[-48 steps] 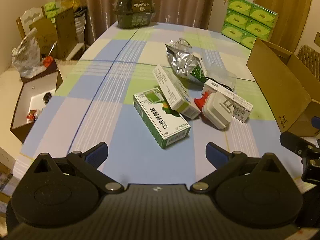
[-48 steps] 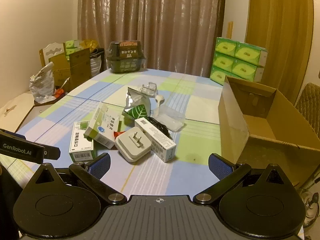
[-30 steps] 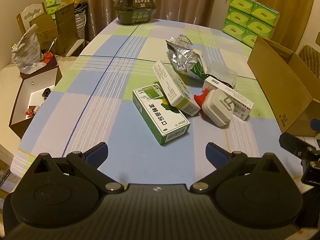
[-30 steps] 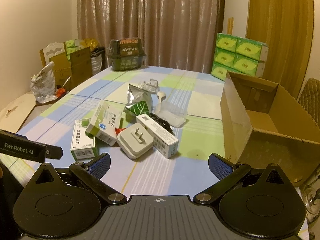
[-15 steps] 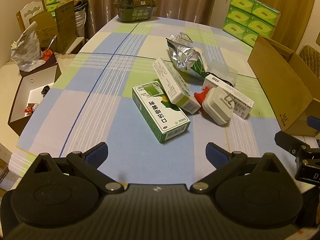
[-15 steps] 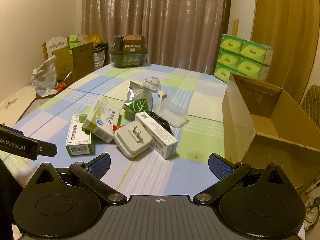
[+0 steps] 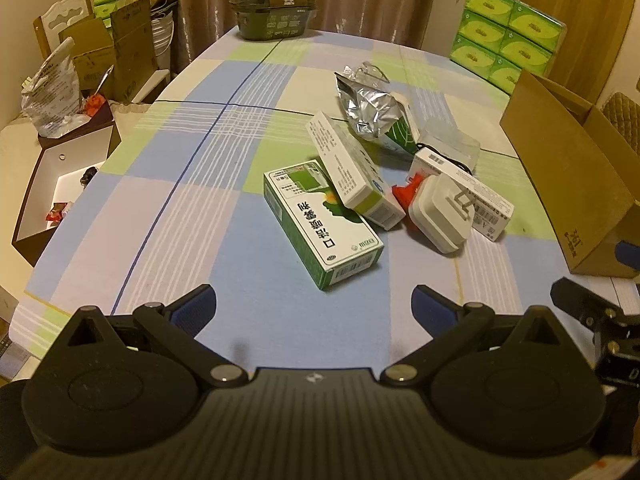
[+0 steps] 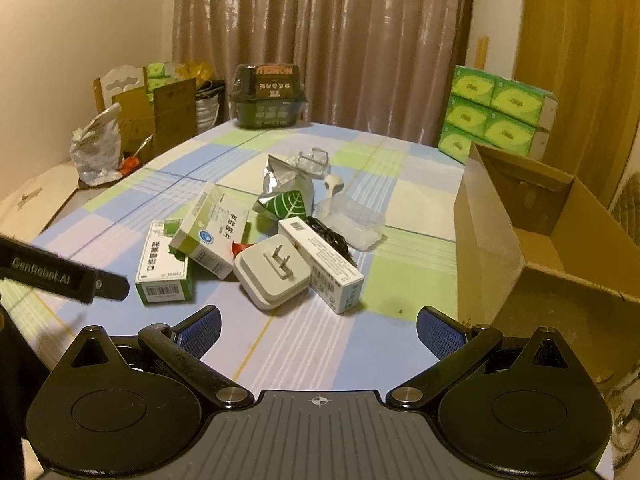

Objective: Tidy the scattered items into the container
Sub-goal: 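Move both tools toward the scattered items on the table, then grasp the white-green medicine box with left tool while right tool grasps the white plug charger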

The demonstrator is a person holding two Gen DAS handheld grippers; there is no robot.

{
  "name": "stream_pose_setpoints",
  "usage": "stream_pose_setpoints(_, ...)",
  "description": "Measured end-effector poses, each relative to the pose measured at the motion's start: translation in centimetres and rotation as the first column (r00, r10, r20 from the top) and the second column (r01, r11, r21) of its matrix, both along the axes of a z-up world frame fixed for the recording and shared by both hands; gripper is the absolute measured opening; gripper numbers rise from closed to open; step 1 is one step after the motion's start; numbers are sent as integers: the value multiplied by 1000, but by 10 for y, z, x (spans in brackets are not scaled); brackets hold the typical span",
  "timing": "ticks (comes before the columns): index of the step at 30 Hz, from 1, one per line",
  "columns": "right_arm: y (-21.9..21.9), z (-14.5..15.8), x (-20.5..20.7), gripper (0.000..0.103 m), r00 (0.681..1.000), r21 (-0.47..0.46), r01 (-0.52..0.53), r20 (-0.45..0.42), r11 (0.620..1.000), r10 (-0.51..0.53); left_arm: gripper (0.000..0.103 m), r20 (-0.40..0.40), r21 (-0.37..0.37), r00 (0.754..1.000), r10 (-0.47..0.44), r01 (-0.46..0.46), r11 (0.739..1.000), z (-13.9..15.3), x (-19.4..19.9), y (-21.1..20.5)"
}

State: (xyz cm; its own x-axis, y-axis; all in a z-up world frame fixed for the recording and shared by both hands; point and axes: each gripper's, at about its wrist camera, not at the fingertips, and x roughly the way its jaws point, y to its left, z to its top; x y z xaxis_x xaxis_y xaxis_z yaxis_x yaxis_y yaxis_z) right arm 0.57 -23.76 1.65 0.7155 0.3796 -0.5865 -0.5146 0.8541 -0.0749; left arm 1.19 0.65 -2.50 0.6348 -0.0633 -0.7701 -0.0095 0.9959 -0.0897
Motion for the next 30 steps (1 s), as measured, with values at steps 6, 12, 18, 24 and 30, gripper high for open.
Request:
stream_pose_setpoints(6,6,-8,1,101,999,-45,-46,14,998,46,102,6,-8,1000,-3,3,1000,-6,14,-1)
stream_pose_setpoints(12,15,-21,9,101,996,-84,-93,7,992,94,102,0,-8,1000,-10,10,1000,-18,34,-8)
stream_pose_setpoints(18,22,-33,22,101,992,-123,-123,7,985,124,102,-11,-11,1000,-25,25,1000,-31,53,-14)
stream_pose_setpoints(24,30,-43,34,101,989,-153,-145,-2,978,147,101,-14,-5,1000,-25,25,1000,-43,69,-14)
stream_pose_setpoints(30,36,-50,43,101,987,-161,-158,-10,974,159,90,-25,3,999,-30,30,1000,-52,80,-11)
